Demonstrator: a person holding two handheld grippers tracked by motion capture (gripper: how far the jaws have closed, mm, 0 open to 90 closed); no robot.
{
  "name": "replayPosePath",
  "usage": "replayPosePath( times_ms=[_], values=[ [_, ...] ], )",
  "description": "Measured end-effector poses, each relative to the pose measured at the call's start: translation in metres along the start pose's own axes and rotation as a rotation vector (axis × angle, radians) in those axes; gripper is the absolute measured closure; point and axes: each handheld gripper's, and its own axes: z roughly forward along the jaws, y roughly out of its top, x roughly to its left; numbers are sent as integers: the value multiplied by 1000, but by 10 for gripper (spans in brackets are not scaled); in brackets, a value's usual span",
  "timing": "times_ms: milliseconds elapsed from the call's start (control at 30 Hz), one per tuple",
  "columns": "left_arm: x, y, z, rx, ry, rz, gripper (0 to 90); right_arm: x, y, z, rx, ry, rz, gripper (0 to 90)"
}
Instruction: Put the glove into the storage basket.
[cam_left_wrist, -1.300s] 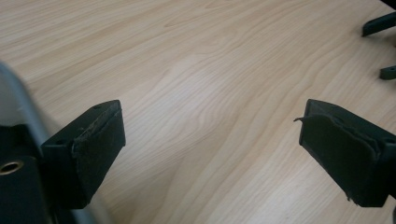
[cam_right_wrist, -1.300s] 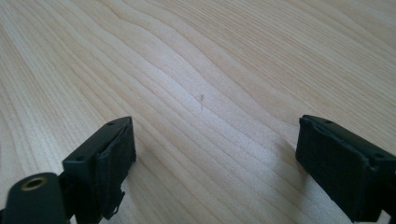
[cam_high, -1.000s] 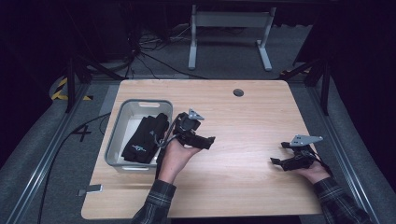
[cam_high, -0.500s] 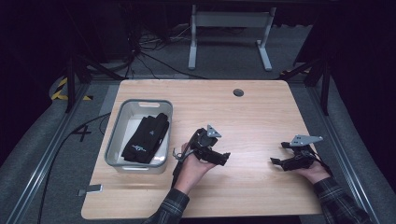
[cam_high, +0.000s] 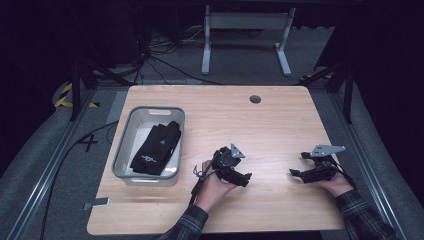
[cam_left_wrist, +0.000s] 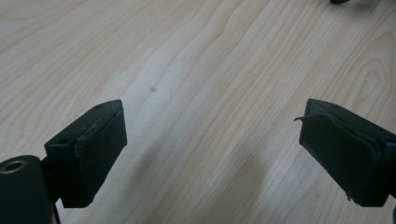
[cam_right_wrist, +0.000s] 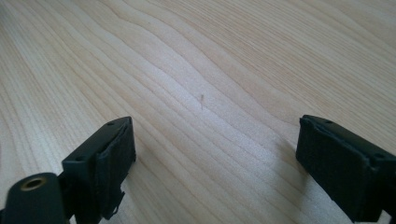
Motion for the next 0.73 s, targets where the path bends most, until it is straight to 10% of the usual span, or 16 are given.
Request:
replayPosePath(
  times_ms=[733],
  values=[
    [-7,-9,17,11,21,67,0,0,0,0,0,1,-1,122]
  ],
)
